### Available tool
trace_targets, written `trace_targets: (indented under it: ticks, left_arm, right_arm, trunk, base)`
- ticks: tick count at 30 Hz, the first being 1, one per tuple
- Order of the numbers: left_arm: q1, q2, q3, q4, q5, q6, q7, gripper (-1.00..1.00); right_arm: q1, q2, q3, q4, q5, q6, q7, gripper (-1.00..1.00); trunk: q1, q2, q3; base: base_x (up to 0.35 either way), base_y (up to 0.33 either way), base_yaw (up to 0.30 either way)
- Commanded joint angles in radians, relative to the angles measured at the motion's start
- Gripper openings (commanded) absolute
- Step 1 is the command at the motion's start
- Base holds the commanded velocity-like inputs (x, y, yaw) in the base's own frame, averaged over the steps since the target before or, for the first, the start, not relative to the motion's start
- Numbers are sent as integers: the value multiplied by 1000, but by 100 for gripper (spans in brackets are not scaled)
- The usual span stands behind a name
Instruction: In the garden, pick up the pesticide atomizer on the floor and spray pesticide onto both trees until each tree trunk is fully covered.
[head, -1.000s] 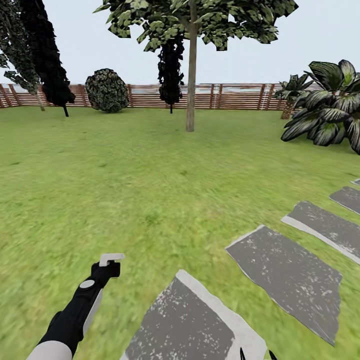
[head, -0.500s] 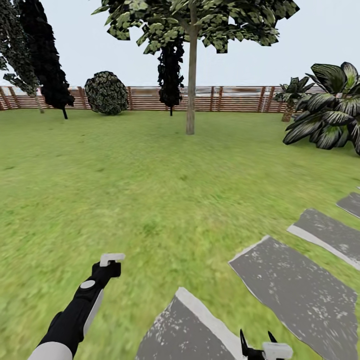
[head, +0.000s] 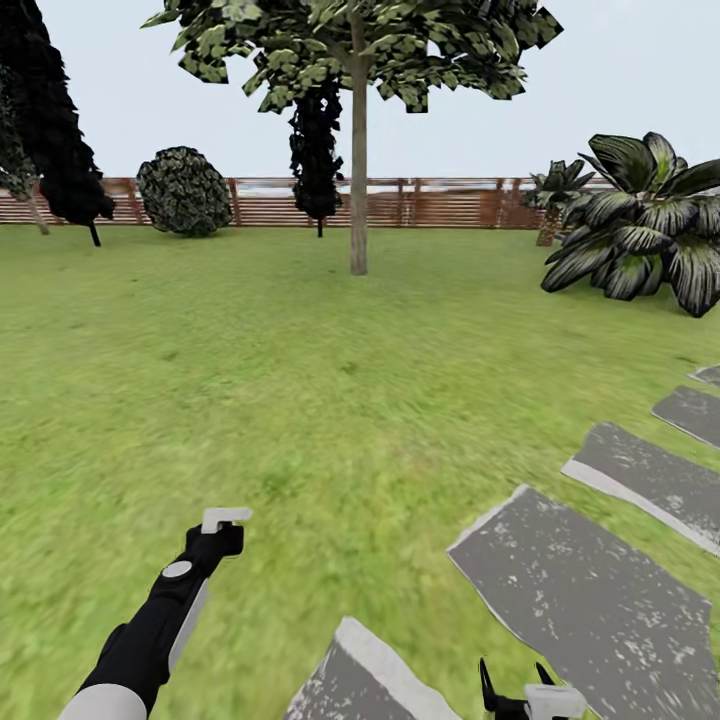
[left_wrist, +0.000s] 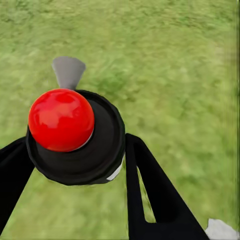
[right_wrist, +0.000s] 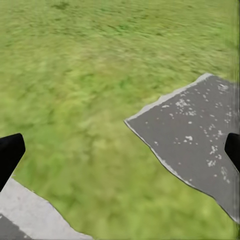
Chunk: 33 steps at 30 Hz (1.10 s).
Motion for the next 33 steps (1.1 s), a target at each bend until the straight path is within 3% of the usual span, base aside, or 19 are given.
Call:
trace_targets:
  ticks: [1, 17, 25, 33]
  left_arm:
    - [0, 0, 0, 0, 0, 0, 0, -100]
    - [0, -7, 0, 4, -1, 0, 0, -100]
    - [0, -7, 0, 4, 0, -1, 0, -100]
    - [0, -6, 0, 6, 0, -3, 0, -100]
  right_arm:
    - [0, 0, 0, 0, 0, 0, 0, 100]
    - [0, 1, 2, 1, 0, 0, 0, 100]
    - [1, 2, 2, 1, 0, 0, 0, 100]
    - [1, 3, 2, 4, 2, 0, 0, 100]
  trunk:
    - [0, 0, 0]
    - [0, 0, 10]
    - [0, 0, 11]
    - [0, 0, 17]
  base:
    - [341, 0, -296]
    - [341, 0, -268]
    - [341, 0, -10]
    - [341, 0, 141]
